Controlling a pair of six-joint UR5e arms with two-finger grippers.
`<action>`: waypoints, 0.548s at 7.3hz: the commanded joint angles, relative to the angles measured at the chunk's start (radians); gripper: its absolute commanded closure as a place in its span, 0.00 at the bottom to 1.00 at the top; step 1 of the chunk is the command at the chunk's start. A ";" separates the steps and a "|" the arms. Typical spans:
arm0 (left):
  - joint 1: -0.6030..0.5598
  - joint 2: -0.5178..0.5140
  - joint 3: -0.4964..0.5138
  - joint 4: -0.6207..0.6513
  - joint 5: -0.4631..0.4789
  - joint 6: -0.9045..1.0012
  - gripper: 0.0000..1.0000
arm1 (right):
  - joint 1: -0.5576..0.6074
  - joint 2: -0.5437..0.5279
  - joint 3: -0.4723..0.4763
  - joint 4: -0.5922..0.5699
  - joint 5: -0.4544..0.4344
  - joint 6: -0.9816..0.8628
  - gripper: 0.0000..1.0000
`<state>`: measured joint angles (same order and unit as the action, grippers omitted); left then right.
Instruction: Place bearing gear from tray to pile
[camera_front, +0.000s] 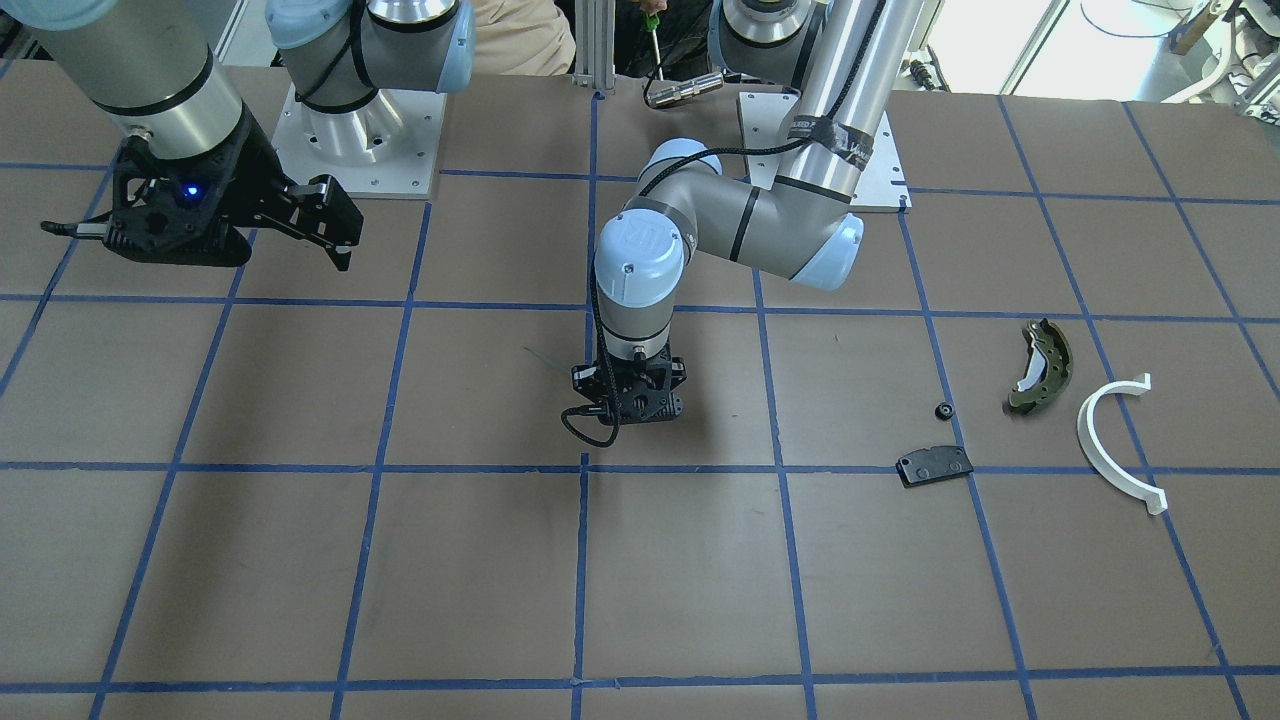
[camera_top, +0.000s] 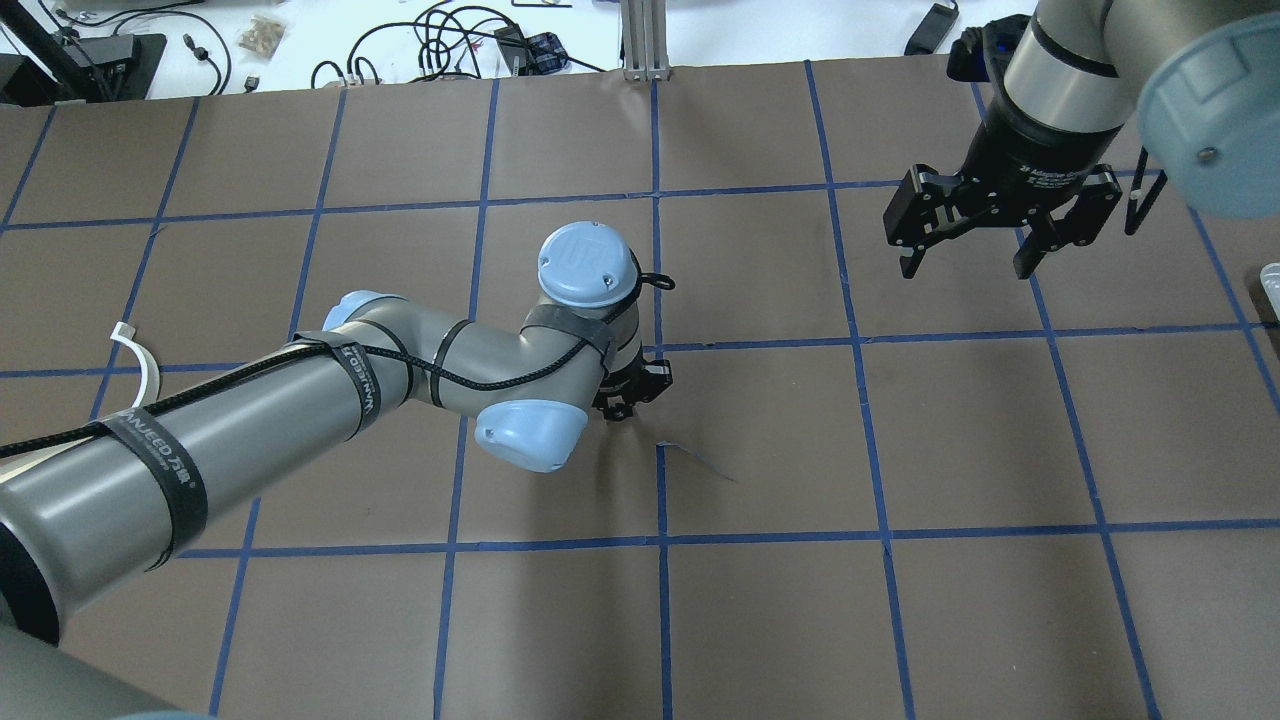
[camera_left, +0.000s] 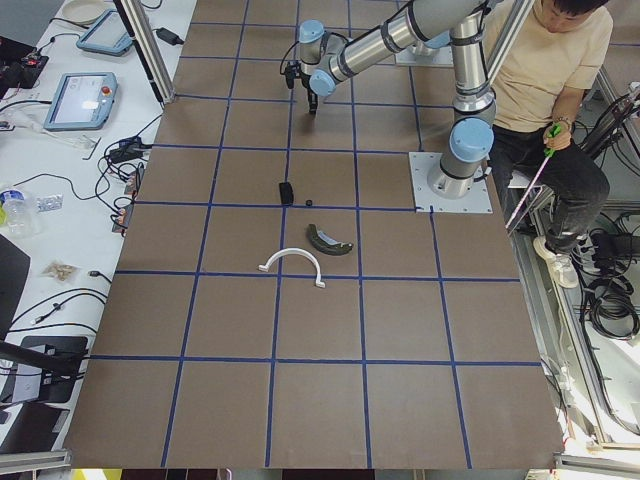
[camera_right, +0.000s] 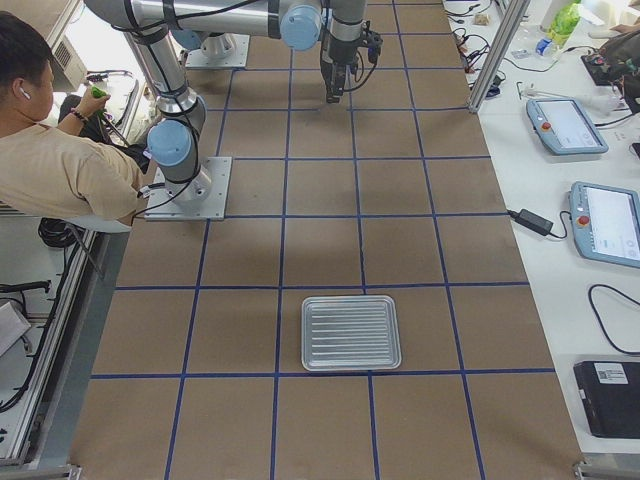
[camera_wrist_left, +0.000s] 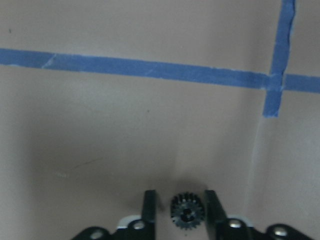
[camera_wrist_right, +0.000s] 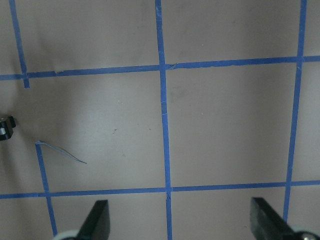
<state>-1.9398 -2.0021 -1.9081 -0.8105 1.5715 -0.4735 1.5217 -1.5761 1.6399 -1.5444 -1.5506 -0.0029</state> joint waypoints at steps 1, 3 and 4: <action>0.010 0.032 0.009 -0.012 -0.002 0.022 1.00 | 0.000 -0.002 0.005 0.003 0.001 0.000 0.00; 0.126 0.068 -0.012 -0.047 0.034 0.201 1.00 | 0.000 -0.002 0.005 0.006 0.000 0.000 0.00; 0.198 0.098 -0.063 -0.042 0.045 0.293 1.00 | 0.000 -0.001 0.006 0.006 0.000 0.000 0.00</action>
<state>-1.8251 -1.9357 -1.9272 -0.8451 1.5983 -0.2878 1.5217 -1.5781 1.6448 -1.5394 -1.5503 -0.0030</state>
